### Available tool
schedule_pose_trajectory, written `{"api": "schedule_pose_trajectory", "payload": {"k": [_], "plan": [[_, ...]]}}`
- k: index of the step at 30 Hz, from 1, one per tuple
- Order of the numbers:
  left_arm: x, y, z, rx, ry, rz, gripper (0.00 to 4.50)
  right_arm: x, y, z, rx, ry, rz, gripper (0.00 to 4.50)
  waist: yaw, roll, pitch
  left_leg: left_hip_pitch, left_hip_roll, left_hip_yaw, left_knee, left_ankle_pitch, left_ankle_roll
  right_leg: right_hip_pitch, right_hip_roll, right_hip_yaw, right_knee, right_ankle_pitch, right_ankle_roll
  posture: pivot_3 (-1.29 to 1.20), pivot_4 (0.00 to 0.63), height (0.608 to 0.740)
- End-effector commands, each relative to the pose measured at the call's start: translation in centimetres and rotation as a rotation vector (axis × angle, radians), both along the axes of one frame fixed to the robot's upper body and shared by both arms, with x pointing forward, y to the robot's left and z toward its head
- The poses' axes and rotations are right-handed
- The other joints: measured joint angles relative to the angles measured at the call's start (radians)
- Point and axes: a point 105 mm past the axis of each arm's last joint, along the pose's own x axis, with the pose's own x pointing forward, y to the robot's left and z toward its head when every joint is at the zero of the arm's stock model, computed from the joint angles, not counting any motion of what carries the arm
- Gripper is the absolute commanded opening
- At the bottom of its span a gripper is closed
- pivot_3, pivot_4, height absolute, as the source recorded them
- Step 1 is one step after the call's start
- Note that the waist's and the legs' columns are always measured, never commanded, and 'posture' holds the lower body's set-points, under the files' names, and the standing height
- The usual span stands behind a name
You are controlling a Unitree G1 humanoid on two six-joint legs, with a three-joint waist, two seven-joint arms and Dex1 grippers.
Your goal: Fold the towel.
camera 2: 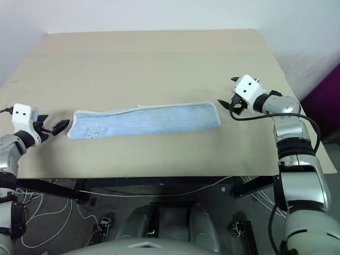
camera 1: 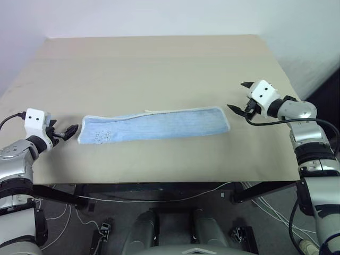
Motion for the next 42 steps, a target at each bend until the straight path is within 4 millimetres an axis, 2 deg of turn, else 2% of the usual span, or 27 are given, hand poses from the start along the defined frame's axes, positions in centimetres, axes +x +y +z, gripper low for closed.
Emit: {"api": "schedule_pose_trajectory", "payload": {"k": [1,4,8,12,16,20,26,30,35,42], "plan": [[-0.8,0.7,1.2,0.019,-0.034,-0.009,4.47,-1.9,0.0,2.1,0.16,-0.016,0.006,4.5,0.001,0.0,0.0,0.0,0.0,0.0,0.0,0.0,0.0,0.0,0.0,0.0,0.0,0.0,0.0,0.0,0.15,0.74],[-1.4,0.3,1.1,0.018,-0.035,-0.043,4.47,-3.8,0.0,1.1,0.239,0.051,-0.021,4.5,0.001,0.0,0.0,0.0,0.0,-0.001,0.0,0.0,0.0,0.0,-0.001,0.0,0.0,0.0,0.0,0.0,0.15,0.74],[-1.9,1.4,1.7,0.009,-0.063,0.019,4.47,-6.3,0.5,-0.1,0.41,0.18,-0.058,4.5,0.004,-0.001,-0.001,0.0,0.0,-0.002,0.0,0.0,0.0,0.001,-0.002,0.0,-0.001,0.0,0.0,0.0,0.15,0.74],[-1.7,1.3,3.7,-0.005,-0.153,0.014,4.47,-8.0,1.6,-0.9,0.641,0.341,-0.092,4.5,0.004,-0.001,-0.001,0.0,0.0,-0.002,0.0,0.0,0.0,0.001,-0.002,0.0,-0.001,0.0,0.0,0.0,0.15,0.74],[-1.5,-1.5,6.8,-0.009,-0.266,-0.134,4.47,-9.6,3.3,-2.6,0.914,0.551,-0.132,4.5,0.006,-0.004,-0.002,0.0,0.001,-0.003,-0.001,0.0,0.0,0.001,-0.002,0.0,-0.001,0.0,0.0,0.0,0.15,0.74],[-2.3,-4.8,7.2,-0.041,-0.261,-0.312,4.47,-10.4,3.9,-4.2,1.054,0.679,-0.203,4.5,0.003,-0.003,-0.003,0.0,0.0,-0.003,-0.001,0.0,0.0,0.002,-0.004,0.0,-0.002,0.0,0.0,0.0,0.15,0.74],[-3.9,-10.2,5.7,-0.077,-0.177,-0.563,4.47,-9.9,4.6,-6.3,1.227,0.797,-0.328,4.5,0.0,-0.003,-0.003,0.0,0.0,-0.003,-0.003,0.0,0.0,0.001,-0.004,0.0,-0.003,0.0,0.0,0.0,0.15,0.74],[-4.5,-12.2,4.9,-0.094,-0.14,-0.634,4.47,-8.8,5.3,-6.7,1.336,0.836,-0.369,4.5,-0.002,-0.003,-0.003,0.0,0.0,-0.003,-0.002,0.0,0.0,0.001,-0.003,0.0,-0.002,0.0,0.0,0.0,0.15,0.74],[-4.7,-13.6,4.3,-0.117,-0.121,-0.668,4.47,-7.3,6.0,-7.4,1.435,0.875,-0.426,4.5,-0.007,-0.003,-0.004,0.001,0.001,-0.002,-0.002,0.0,0.0,0.002,-0.002,0.0,-0.002,0.0,0.0,0.0,0.15,0.74],[-5.8,-15.0,3.9,-0.146,-0.093,-0.728,4.47,-5.6,6.0,-8.1,1.533,0.889,-0.503,4.5,-0.015,-0.004,-0.005,0.004,0.002,-0.002,-0.002,0.0,0.0,0.005,0.0,0.0,-0.003,0.0,0.0,0.0,0.15,0.74]]}}
